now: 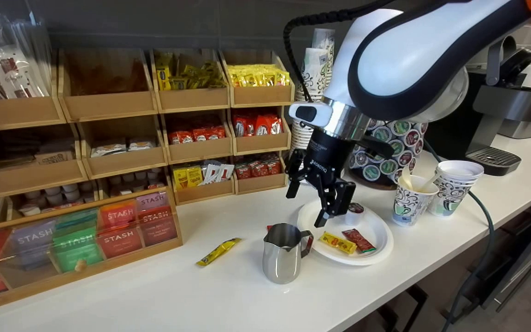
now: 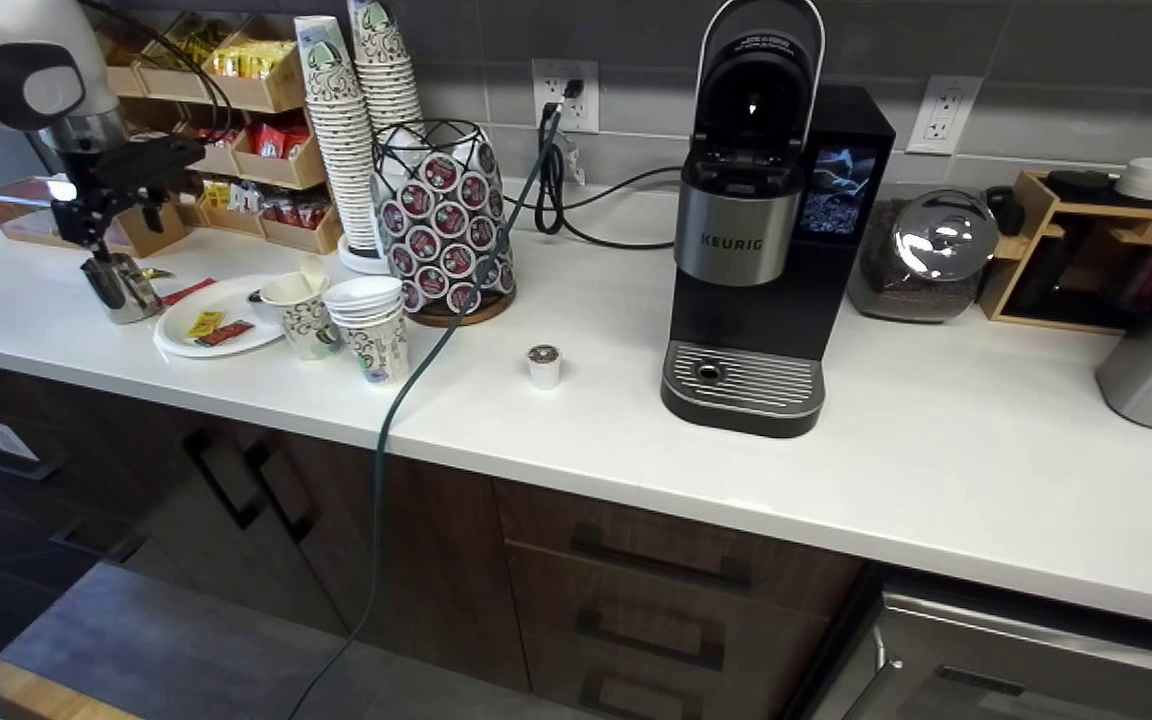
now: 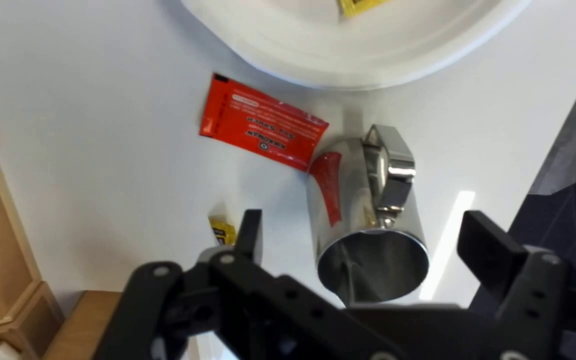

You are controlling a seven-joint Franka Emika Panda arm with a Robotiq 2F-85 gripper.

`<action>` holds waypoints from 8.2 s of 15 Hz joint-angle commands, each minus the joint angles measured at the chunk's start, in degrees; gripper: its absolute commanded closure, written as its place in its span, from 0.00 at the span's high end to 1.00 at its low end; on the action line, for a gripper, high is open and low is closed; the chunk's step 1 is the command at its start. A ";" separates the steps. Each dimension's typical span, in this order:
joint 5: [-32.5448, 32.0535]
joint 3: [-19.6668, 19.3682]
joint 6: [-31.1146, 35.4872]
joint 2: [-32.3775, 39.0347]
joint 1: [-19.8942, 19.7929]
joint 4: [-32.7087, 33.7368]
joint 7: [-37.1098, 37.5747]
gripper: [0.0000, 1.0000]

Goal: Pick up the silver milk jar and move it to the right side of the kitchen counter

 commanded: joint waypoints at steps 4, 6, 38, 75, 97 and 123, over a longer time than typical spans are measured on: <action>-7.46 -1.44 3.08 -1.12 0.40 -4.65 7.64 0.77; -7.81 -1.01 3.12 -0.93 0.41 -5.08 8.37 0.66; 2.63 -0.01 -5.07 -14.45 -8.96 -7.64 10.46 0.04; -14.81 -36.51 -13.34 -29.42 -22.77 -13.88 55.50 0.04; -25.08 -41.16 18.36 -10.94 -23.20 -18.98 96.89 0.04; -7.93 -38.04 8.71 -14.89 -25.87 -15.30 89.18 0.80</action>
